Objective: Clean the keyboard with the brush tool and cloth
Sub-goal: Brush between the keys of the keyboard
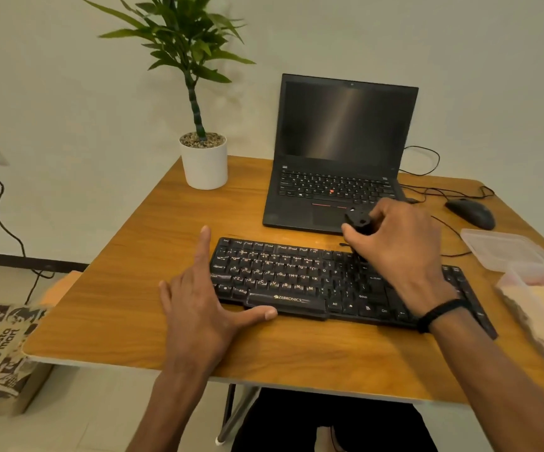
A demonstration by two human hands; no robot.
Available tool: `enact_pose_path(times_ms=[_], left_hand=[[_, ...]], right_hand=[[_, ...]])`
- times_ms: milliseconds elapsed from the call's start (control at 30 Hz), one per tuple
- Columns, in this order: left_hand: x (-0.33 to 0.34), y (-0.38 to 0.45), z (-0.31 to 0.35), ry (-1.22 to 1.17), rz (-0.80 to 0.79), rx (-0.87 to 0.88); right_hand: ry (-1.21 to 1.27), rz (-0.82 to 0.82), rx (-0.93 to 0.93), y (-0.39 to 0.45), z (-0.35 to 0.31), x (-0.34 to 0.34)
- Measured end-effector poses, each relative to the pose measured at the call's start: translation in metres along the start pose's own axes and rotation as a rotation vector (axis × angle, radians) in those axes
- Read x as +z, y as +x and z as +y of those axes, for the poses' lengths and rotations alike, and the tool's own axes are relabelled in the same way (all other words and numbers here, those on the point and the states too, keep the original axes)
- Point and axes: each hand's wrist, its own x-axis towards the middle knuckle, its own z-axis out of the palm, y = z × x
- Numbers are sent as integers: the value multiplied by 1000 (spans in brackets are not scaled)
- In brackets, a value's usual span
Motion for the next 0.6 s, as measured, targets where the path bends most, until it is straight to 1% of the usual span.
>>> enact_pose_path(times_ms=[100, 200, 267, 367, 467, 600], left_hand=[[2, -7, 0, -27, 13, 24], [1, -10, 1, -38, 7, 20], [1, -10, 1, -42, 4, 20], [2, -9, -2, -38, 8, 33], [3, -10, -3, -34, 10, 42], [4, -8, -4, -34, 7, 40]], right_hand=[[12, 10, -46, -3, -27, 12], [74, -31, -85, -6, -53, 25], [169, -66, -51, -4, -60, 28], [307, -60, 53, 3, -52, 22], [270, -36, 109, 7, -33, 12], [153, 21, 110, 0, -28, 13]])
